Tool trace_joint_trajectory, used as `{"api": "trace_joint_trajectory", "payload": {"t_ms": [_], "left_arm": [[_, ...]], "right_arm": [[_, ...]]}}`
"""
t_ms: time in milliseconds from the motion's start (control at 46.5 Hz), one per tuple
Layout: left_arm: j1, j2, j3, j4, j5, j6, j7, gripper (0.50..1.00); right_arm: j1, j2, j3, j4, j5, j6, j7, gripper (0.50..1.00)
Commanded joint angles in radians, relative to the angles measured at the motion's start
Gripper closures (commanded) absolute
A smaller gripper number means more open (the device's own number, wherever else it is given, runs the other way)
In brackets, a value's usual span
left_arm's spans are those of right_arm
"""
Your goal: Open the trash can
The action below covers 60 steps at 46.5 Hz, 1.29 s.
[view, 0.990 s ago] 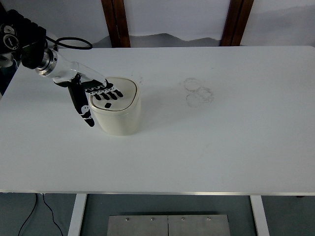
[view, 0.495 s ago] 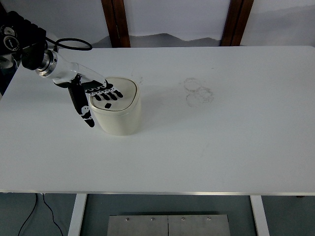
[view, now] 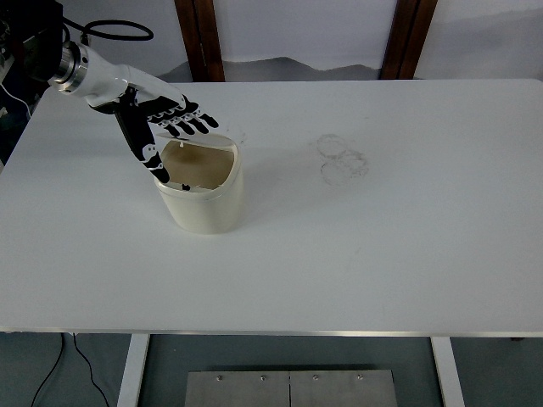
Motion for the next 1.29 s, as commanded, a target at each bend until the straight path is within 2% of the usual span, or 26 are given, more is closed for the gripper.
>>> {"api": "trace_joint_trajectory", "payload": {"t_ms": [0,280,775,883,1055,1270], "left_arm": [[-0.021,0.0,-0.001,0.007,-0.014,0.0,0.0,0.5],[-0.052,0.005,-0.005,0.024,-0.06,0.0,-0.002,0.5],[-0.035,0.014,-0.113,0.209,-0.236,0.0,-0.008,0.5],[0.009,0.014,-0.194,0.255,-0.274,0.0,-0.014,0.5],[0.137,0.014,-0.415,0.326,-0.29,0.068,-0.016,0.5],[0.241,0.011,-0.65,0.406,-0.291,0.074,-0.016,0.5]], "right_arm": [[0.0,0.0,-0.001,0.0,0.001,0.0,0.001,0.505],[0.0,0.0,0.001,0.0,0.001,0.0,0.0,0.505],[0.0,0.0,0.001,0.0,-0.001,0.0,0.0,0.505],[0.0,0.0,0.001,0.0,-0.001,0.0,0.001,0.505],[0.0,0.0,0.001,0.0,-0.001,0.0,0.0,0.505],[-0.003,0.0,0.001,0.0,-0.001,0.002,0.001,0.505]]}}
